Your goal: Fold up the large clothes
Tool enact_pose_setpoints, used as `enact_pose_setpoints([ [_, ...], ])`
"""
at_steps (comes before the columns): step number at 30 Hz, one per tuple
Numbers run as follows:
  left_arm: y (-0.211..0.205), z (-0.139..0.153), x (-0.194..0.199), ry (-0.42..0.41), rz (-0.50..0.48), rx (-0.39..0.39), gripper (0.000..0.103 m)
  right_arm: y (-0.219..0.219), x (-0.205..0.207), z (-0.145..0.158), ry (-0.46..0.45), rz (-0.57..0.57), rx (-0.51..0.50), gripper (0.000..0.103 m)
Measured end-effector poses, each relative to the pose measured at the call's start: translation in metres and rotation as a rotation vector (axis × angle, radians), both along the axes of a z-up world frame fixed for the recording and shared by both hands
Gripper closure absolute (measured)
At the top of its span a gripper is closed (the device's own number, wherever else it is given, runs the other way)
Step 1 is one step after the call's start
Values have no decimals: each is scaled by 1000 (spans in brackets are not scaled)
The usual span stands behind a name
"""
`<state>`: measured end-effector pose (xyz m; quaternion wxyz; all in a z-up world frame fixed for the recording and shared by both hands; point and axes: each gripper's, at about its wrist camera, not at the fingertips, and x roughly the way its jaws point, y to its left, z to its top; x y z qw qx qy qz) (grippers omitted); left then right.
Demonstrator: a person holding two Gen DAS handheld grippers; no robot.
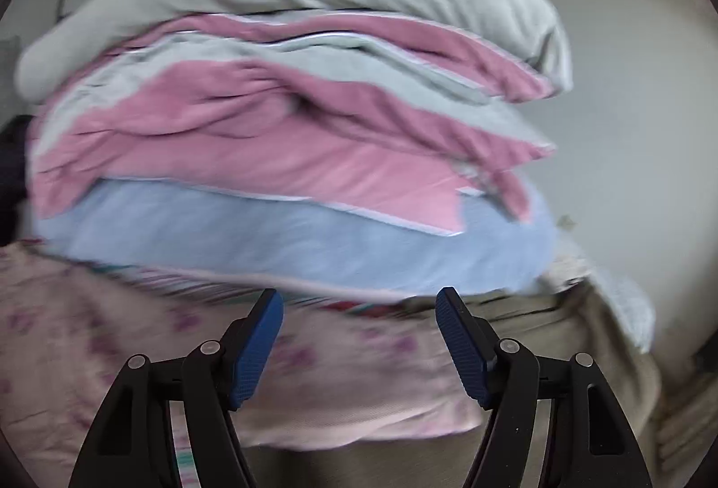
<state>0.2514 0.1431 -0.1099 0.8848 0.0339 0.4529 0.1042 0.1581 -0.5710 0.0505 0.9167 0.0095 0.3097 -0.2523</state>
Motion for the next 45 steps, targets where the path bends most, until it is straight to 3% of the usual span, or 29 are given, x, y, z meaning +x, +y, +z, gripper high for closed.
enact_pose_setpoints([
  [1, 6, 5, -2, -11, -6, -38, 59, 2, 0, -2, 0, 20, 21, 31],
  [2, 8, 11, -5, -17, 4, -16, 66, 9, 1, -3, 1, 43, 44, 31],
  [8, 50, 97, -63, -154, 47, 187, 69, 39, -1, -8, 20, 125, 73, 31],
  [12, 124, 141, -104, -199, 210, 297, 70, 52, -9, -5, 18, 172, 69, 31],
  [16, 198, 152, -142, -174, 415, 310, 69, 61, -20, -1, 28, 213, 65, 31],
  [18, 224, 148, -162, -138, 522, 370, 69, 65, -26, -1, 37, 226, 63, 31],
  [20, 233, 145, -178, -113, 566, 429, 68, 67, -33, -1, 40, 239, 72, 31],
  [21, 235, 145, -185, -109, 560, 414, 61, 68, -38, -2, 44, 253, 88, 31],
  [22, 234, 145, -194, -109, 542, 373, 44, 71, -41, -3, 46, 265, 101, 29],
  [24, 224, 145, -207, -119, 499, 295, 23, 76, -51, -8, 58, 304, 136, 26],
  [26, 205, 138, -219, -130, 409, 181, 21, 84, -62, -16, 70, 340, 168, 24],
  [29, 170, 115, -229, -81, 214, -70, 21, 94, -82, -35, 104, 423, 275, 24],
  [32, 124, 84, -239, 1, 9, -305, 21, 103, -100, -63, 168, 516, 389, 24],
  [34, 98, 60, -241, 56, -100, -434, 21, 113, -112, -83, 220, 557, 413, 24],
  [38, 54, 26, -248, 173, -240, -538, 21, 133, -133, -127, 332, 616, 453, 24],
  [42, 31, -11, -251, 297, -254, -589, 22, 144, -150, -171, 458, 636, 598, 24],
  [43, 26, -18, -254, 325, -262, -631, 28, 144, -152, -181, 477, 620, 656, 28],
  [44, 22, -16, -258, 338, -268, -657, 29, 143, -151, -187, 484, 615, 717, 40],
  [45, 18, -16, -262, 334, -270, -649, 29, 142, -152, -190, 480, 623, 769, 46],
])
